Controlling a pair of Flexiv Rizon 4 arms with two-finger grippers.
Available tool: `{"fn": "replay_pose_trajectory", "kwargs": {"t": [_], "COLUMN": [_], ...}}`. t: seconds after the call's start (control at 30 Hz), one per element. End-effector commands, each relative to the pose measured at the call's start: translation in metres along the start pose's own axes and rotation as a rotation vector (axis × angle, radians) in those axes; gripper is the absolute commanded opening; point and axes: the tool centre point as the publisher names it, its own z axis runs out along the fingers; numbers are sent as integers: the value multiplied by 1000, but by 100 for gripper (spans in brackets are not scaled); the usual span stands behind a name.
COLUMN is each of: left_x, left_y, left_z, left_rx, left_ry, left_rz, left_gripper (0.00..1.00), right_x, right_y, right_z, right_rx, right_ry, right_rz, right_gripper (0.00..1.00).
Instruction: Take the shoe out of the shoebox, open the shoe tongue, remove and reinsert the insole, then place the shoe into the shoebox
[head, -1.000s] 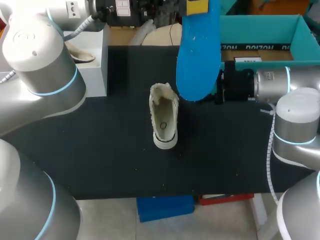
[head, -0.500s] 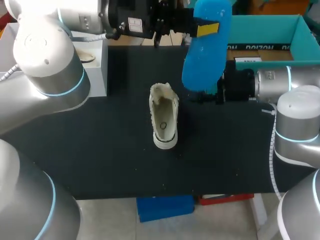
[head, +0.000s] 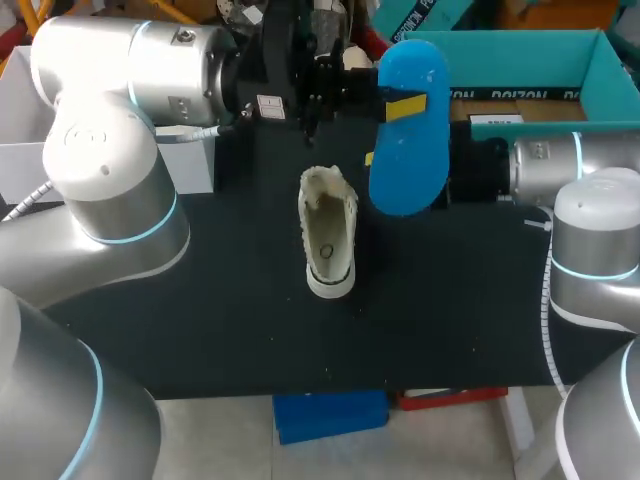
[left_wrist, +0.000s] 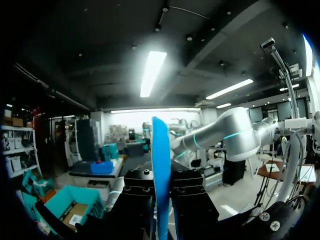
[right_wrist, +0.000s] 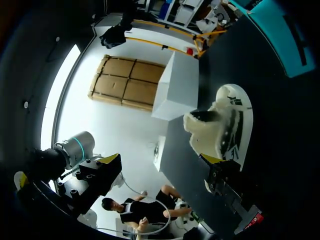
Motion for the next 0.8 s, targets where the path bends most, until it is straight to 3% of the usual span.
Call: {"fn": "replay_pose_trajectory", "kwargs": {"t": [0.03, 0.4, 0.57, 0.7, 0.8], "left_x": [2, 2, 32, 43, 47], "left_y": [1, 1, 34, 55, 69], "left_z": [1, 1, -10, -24, -29], "left_rx": [-2, -2, 81, 161, 157], "left_ry": [-5, -5, 5, -3, 1], "left_rz": [1, 1, 181, 245, 317], "left_gripper": [0, 0, 0, 0, 0], "right_x": [0, 0, 0, 0, 0], "right_y": [0, 0, 0, 0, 0], "right_z": [1, 1, 1, 1, 1], "right_rx": [-3, -3, -3, -3, -3], "right_ry": [0, 0, 0, 0, 0], "right_rz": [0, 0, 0, 0, 0], "right_gripper": [100, 100, 100, 100, 100]}}
